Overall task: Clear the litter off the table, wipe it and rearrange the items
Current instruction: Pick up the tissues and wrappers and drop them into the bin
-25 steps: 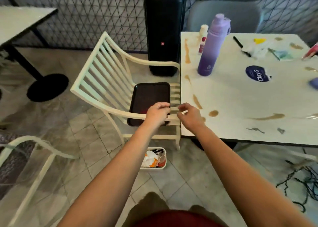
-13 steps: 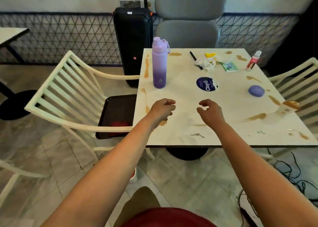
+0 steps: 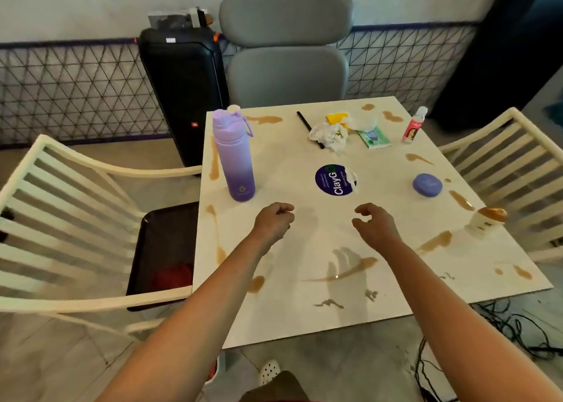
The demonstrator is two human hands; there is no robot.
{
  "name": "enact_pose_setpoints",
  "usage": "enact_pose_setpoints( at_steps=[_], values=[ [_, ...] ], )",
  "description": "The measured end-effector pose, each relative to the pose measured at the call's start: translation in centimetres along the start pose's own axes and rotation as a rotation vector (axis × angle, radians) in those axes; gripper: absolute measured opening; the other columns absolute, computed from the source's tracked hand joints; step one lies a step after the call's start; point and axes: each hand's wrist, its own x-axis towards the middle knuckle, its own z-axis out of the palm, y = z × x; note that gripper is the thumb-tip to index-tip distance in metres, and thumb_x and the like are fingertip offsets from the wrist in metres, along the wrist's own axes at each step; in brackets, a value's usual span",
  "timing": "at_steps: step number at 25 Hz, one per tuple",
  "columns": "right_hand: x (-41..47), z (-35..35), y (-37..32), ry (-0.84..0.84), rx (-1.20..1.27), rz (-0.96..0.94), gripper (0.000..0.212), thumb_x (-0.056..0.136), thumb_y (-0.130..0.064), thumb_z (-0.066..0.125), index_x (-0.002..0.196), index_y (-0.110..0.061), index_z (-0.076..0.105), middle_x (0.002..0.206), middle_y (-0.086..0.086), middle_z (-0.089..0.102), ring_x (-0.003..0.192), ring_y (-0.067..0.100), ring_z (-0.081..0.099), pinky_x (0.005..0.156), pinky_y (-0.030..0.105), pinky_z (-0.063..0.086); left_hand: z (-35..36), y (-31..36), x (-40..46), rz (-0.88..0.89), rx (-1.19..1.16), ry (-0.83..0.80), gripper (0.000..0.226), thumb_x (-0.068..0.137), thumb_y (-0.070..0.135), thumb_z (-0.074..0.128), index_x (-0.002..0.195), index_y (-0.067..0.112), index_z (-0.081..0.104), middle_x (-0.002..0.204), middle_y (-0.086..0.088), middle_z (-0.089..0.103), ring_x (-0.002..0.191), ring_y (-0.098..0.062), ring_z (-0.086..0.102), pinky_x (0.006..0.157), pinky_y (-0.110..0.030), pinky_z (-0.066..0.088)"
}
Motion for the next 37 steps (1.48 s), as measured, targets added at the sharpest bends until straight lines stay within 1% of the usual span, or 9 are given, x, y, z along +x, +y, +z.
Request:
enact_pose_setpoints(
  at_steps=[5, 10, 16, 20, 25, 30, 33, 35, 37],
  values=[
    [6.4, -1.1, 0.0, 0.037, 0.004, 0.052, 0.028, 0.086, -0.012, 0.060, 0.114, -0.008, 0.058, 0.121, 0.012, 0.056, 0.101, 0.027, 0.055, 0.085, 0.025, 0.037, 1.0, 2.8, 7.3, 0.073, 0.117, 0.049, 0.028, 0.086, 0.010, 0.051, 0.111, 0.013, 0.062, 0.095, 0.001, 0.056, 0.082, -0.014, 0.052, 0.062, -0.017, 0.040],
    [13.7, -2.2, 1.2, 0.003, -0.027, 0.042, 0.029, 0.086, -0.011, 0.059, 0.115, -0.008, 0.059, 0.122, 0.013, 0.055, 0.104, 0.028, 0.055, 0.086, 0.025, 0.037, 3.6, 5.6, 13.4, 0.133, 0.221, 0.107, 0.025, 0.087, 0.012, 0.055, 0.111, 0.015, 0.062, 0.108, 0.000, 0.057, 0.101, -0.018, 0.055, 0.084, -0.023, 0.039],
    [25.0, -3.9, 3.0, -0.074, -0.105, 0.018, 0.029, 0.086, -0.011, 0.058, 0.115, -0.008, 0.057, 0.124, 0.015, 0.050, 0.105, 0.028, 0.054, 0.086, 0.026, 0.038, 7.8, 9.3, 21.3, 0.163, 0.372, 0.189, 0.026, 0.089, 0.019, 0.055, 0.115, 0.018, 0.060, 0.127, -0.004, 0.050, 0.104, -0.017, 0.052, 0.085, -0.019, 0.035],
    [32.6, -4.4, 4.4, -0.104, -0.190, -0.006, 0.033, 0.084, -0.013, 0.059, 0.117, -0.010, 0.056, 0.128, 0.015, 0.048, 0.116, 0.033, 0.048, 0.097, 0.034, 0.038, 10.5, 11.6, 27.0, 0.181, 0.442, 0.204, 0.029, 0.090, 0.019, 0.055, 0.118, 0.017, 0.058, 0.131, -0.006, 0.047, 0.118, -0.019, 0.049, 0.090, -0.018, 0.032],
    [39.7, -4.9, 3.9, -0.051, -0.357, -0.181, 0.043, 0.087, -0.012, 0.052, 0.130, -0.013, 0.048, 0.143, 0.010, 0.032, 0.125, 0.035, 0.034, 0.103, 0.039, 0.033, 12.7, 12.8, 32.3, 0.235, 0.606, 0.199, 0.046, 0.088, 0.024, 0.057, 0.133, 0.021, 0.047, 0.142, -0.003, 0.035, 0.127, -0.026, 0.038, 0.101, -0.035, 0.038],
    [44.6, -4.0, 3.8, -0.114, -0.543, -0.261, 0.058, 0.094, -0.023, 0.045, 0.144, -0.037, 0.020, 0.157, -0.002, -0.002, 0.142, 0.036, 0.003, 0.107, 0.048, 0.029, 14.1, 13.0, 35.5, 0.304, 0.844, 0.166, 0.059, 0.087, 0.024, 0.057, 0.140, 0.034, 0.032, 0.153, 0.002, 0.020, 0.130, -0.027, 0.033, 0.101, -0.039, 0.039],
    [46.2, -2.9, 4.7, -0.202, -0.611, -0.249, 0.052, 0.095, -0.027, 0.045, 0.142, -0.036, 0.027, 0.153, 0.003, 0.020, 0.138, 0.036, 0.016, 0.105, 0.046, 0.029, 14.8, 12.5, 36.5, 0.189, 0.889, 0.119, 0.059, 0.089, 0.027, 0.054, 0.141, 0.038, 0.028, 0.149, -0.003, 0.030, 0.121, -0.030, 0.045, 0.094, -0.038, 0.044],
    [46.8, -2.1, 5.4, -0.183, -0.509, -0.272, 0.042, 0.094, -0.017, 0.044, 0.134, -0.026, 0.046, 0.134, 0.011, 0.045, 0.123, 0.035, 0.035, 0.099, 0.040, 0.033, 14.8, 12.2, 36.9, 0.160, 0.797, 0.145, 0.048, 0.091, 0.024, 0.050, 0.137, 0.029, 0.039, 0.134, -0.008, 0.051, 0.115, -0.029, 0.052, 0.090, -0.034, 0.043],
    [46.7, -1.7, 5.6, -0.077, -0.331, -0.281, 0.035, 0.092, -0.007, 0.044, 0.124, -0.014, 0.057, 0.120, 0.018, 0.052, 0.113, 0.037, 0.044, 0.096, 0.040, 0.037, 14.4, 12.0, 36.7, 0.165, 0.628, 0.191, 0.035, 0.091, 0.016, 0.049, 0.126, 0.019, 0.054, 0.120, -0.010, 0.062, 0.107, -0.028, 0.058, 0.084, -0.030, 0.045]
  ],
)
